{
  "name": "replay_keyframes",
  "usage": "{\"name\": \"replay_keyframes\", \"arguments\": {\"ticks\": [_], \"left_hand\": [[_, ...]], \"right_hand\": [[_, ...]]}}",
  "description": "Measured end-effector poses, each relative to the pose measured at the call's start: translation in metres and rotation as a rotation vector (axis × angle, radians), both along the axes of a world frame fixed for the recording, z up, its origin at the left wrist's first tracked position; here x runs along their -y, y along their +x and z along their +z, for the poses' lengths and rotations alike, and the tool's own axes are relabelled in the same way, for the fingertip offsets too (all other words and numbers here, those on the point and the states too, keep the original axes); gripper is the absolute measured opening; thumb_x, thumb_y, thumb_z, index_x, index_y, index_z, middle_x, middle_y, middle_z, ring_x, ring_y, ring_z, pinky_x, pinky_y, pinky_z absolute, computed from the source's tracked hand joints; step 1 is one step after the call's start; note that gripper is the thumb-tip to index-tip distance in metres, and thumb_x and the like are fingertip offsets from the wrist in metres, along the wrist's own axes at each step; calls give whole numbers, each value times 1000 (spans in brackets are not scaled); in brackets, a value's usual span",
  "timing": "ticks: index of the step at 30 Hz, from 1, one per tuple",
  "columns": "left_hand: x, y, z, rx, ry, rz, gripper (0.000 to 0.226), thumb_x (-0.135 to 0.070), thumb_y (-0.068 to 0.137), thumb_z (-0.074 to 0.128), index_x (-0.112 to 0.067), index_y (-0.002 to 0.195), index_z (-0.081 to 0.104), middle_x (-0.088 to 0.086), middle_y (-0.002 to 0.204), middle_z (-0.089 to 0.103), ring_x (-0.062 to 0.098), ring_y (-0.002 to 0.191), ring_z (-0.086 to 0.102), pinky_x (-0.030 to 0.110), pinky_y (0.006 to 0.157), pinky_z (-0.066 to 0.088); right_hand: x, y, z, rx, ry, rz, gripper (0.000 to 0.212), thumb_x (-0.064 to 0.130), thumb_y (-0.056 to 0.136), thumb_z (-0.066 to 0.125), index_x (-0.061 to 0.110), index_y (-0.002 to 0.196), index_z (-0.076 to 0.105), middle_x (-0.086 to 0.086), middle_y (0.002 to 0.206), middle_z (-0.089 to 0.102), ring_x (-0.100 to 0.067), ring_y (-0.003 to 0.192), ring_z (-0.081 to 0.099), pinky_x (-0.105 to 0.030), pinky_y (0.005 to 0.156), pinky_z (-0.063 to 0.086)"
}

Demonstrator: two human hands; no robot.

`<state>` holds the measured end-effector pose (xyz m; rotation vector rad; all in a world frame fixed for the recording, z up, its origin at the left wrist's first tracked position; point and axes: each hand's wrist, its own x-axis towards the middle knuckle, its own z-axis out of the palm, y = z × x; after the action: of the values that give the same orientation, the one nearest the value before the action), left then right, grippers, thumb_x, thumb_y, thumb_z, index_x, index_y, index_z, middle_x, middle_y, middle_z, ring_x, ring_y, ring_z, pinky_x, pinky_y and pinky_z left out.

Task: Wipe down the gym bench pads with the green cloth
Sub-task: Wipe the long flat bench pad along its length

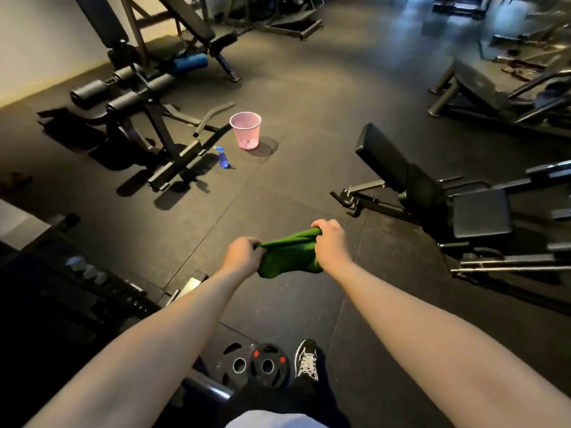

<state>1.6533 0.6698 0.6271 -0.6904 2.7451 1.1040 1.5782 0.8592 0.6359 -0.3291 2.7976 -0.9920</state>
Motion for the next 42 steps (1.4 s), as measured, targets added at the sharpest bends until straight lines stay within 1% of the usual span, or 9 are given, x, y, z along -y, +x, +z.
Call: {"name": "replay_keyframes", "arguments": {"ticks": [5, 11, 16, 20, 27, 30, 35, 39, 42], "left_hand": [[20, -124, -3, -2, -15, 54, 28, -19, 99, 60, -7, 123, 68, 10, 135, 51, 26, 127, 50, 30, 109, 34], [45, -264, 14, 16, -46, 75, 17, -21, 98, 58, -17, 109, 71, 1, 95, 63, 22, 94, 60, 28, 73, 40], [76, -401, -10, 56, -19, 193, 8, -22, 90, 67, -28, 95, 65, -1, 96, 67, 25, 96, 63, 35, 83, 51], [94, -517, -26, 31, 101, 307, 14, -11, 90, 64, -16, 94, 51, 2, 92, 58, 25, 87, 54, 31, 70, 37], [142, -708, -13, 33, 422, 572, 12, -9, 87, 54, -20, 90, 51, 3, 79, 57, 17, 71, 52, 29, 60, 40], [172, -780, -10, -23, 631, 651, 11, -6, 89, 53, -18, 90, 54, 9, 84, 57, 19, 74, 54, 31, 66, 44], [237, -904, -9, -92, 824, 669, 6, -10, 95, 54, -15, 98, 56, 1, 66, 56, 11, 56, 52, 26, 56, 43], [310, -1004, -21, -98, 906, 687, 12, -16, 97, 60, -15, 108, 57, 5, 85, 62, 14, 69, 59, 27, 60, 47], [367, -1066, -30, -53, 974, 718, 25, -25, 97, 64, -19, 119, 54, 6, 100, 66, 15, 76, 64, 28, 62, 49]], "right_hand": [[18, -134, -7, 201, -101, -162, 19, 14, 96, 44, 4, 106, 57, -2, 89, 48, -17, 72, 46, -42, 72, 44], [42, -276, 1, 104, -18, 2, 19, 6, 99, 48, 2, 109, 63, 3, 101, 49, -17, 89, 51, -32, 82, 42], [81, -418, -10, 102, -19, 62, 20, 14, 99, 48, 12, 107, 67, -11, 112, 57, -30, 100, 56, -35, 84, 43], [116, -530, -18, 122, -75, 27, 9, 23, 96, 53, 21, 101, 60, -4, 104, 62, -25, 92, 56, -34, 72, 43], [198, -715, -3, 275, -203, 111, 3, 26, 93, 60, 24, 93, 58, 6, 84, 60, -15, 78, 57, -21, 53, 36], [235, -776, 4, 299, -223, 223, 5, 27, 90, 63, 25, 86, 60, 10, 71, 58, -7, 68, 56, -21, 55, 37], [309, -896, -4, 393, -302, 292, 8, 23, 87, 68, 21, 81, 63, 9, 64, 54, -9, 65, 51, -22, 62, 42], [389, -1003, -20, 462, -294, 373, 7, 12, 90, 65, 7, 95, 66, -1, 73, 56, -11, 70, 51, -12, 57, 38], [448, -1074, -36, 572, -281, 386, 11, 10, 89, 64, 6, 99, 63, -7, 87, 62, -16, 82, 56, -23, 70, 43]]}}
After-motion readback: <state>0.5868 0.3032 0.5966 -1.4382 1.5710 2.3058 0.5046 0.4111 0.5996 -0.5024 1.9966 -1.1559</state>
